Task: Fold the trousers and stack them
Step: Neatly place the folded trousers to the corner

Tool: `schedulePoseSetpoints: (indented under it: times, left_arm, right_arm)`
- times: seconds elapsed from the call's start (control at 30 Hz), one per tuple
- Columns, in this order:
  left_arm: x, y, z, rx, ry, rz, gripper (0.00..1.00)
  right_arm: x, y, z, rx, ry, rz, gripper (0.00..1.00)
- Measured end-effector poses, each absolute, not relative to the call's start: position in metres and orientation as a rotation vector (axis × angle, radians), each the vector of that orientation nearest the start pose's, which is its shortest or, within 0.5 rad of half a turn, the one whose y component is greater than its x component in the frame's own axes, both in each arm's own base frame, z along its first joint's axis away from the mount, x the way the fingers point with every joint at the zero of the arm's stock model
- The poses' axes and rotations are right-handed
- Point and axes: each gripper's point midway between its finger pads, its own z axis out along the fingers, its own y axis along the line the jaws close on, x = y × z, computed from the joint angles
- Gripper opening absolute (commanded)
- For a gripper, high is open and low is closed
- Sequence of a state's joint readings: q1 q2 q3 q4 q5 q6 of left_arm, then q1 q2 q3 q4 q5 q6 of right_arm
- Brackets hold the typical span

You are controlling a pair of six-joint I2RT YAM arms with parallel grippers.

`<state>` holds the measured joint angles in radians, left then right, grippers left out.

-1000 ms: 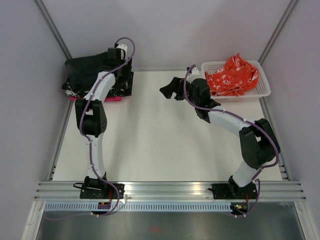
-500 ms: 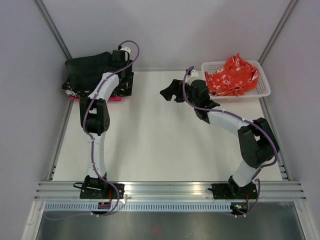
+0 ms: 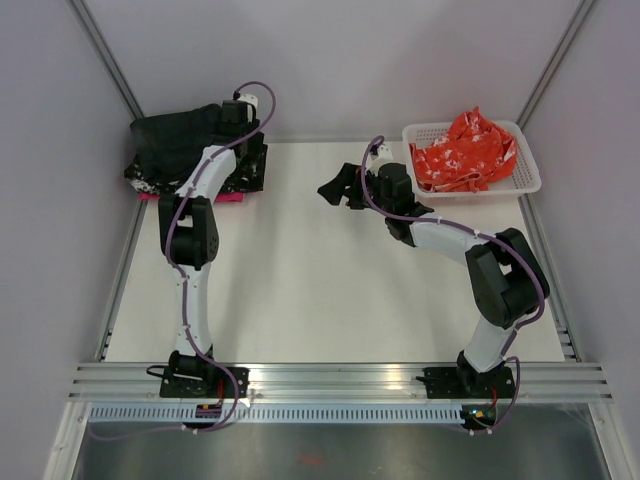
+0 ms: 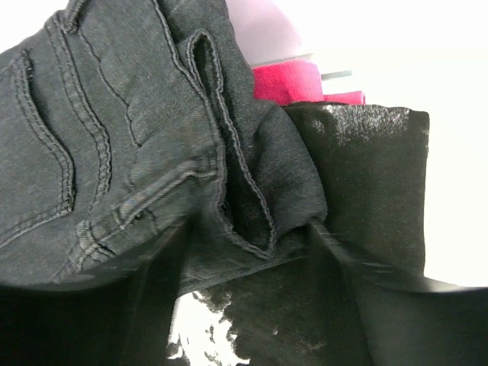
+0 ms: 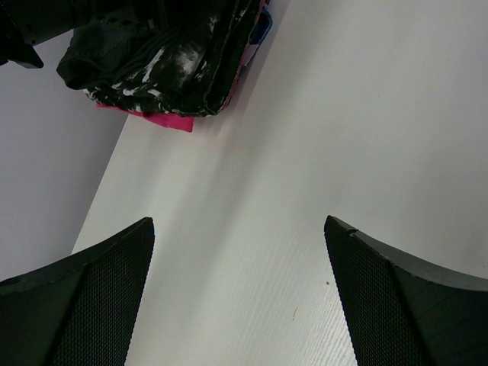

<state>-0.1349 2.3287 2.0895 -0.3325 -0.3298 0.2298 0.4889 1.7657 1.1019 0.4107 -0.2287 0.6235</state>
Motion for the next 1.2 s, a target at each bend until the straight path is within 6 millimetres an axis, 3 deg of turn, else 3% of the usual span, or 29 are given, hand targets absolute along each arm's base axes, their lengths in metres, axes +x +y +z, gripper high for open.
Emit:
schedulePoseSetpoints:
  times: [0.07, 0.1, 0.17, 0.2, 0.23, 0.4, 0.53, 0.73, 0.9, 1.2]
  left_arm:
    - [0.635, -0.020, 0.139, 0.199, 2.130, 0.405, 0.53]
    - [0.636, -0.021, 0.138, 0.203, 2.131, 0.395, 0.38]
    - [0.636, -0.022, 0.136, 0.206, 2.133, 0.382, 0.25]
    - [0.637, -0.023, 0.134, 0.212, 2.135, 0.374, 0.09]
    - [0.637, -0.023, 0.134, 0.212, 2.135, 0.367, 0.03]
    - [0.636, -0.024, 0.134, 0.232, 2.139, 0.335, 0.02]
    - [0.622, -0.026, 0.142, 0.258, 2.135, 0.289, 0.02]
    - [0.585, -0.024, 0.194, 0.294, 2.084, 0.254, 0.02]
    - [0.574, -0.021, 0.227, 0.303, 2.036, 0.270, 0.02]
    - [0.555, -0.029, 0.192, 0.325, 2.126, 0.225, 0.02]
  right_arm:
    - [0.433, 0.302, 0.176, -0.041, 1.933, 0.976, 0.98]
    - [0.433, 0.302, 0.176, -0.041, 1.933, 0.976, 0.98]
    - [0.433, 0.302, 0.176, -0.040, 1.933, 0.976, 0.98]
    - [0.433, 0.302, 0.176, -0.041, 1.933, 0.976, 0.98]
    - [0.433, 0.302, 0.176, -0.040, 1.934, 0.975, 0.98]
    - [0.430, 0.297, 0.170, -0.025, 1.945, 0.955, 0.98]
    - [0.424, 0.292, 0.164, -0.014, 1.963, 0.941, 0.98]
    - [0.419, 0.288, 0.162, 0.004, 1.966, 0.943, 0.98]
    - [0.414, 0.287, 0.154, 0.025, 1.983, 0.950, 0.98]
    - [0.409, 0.285, 0.144, 0.055, 2.005, 0.961, 0.98]
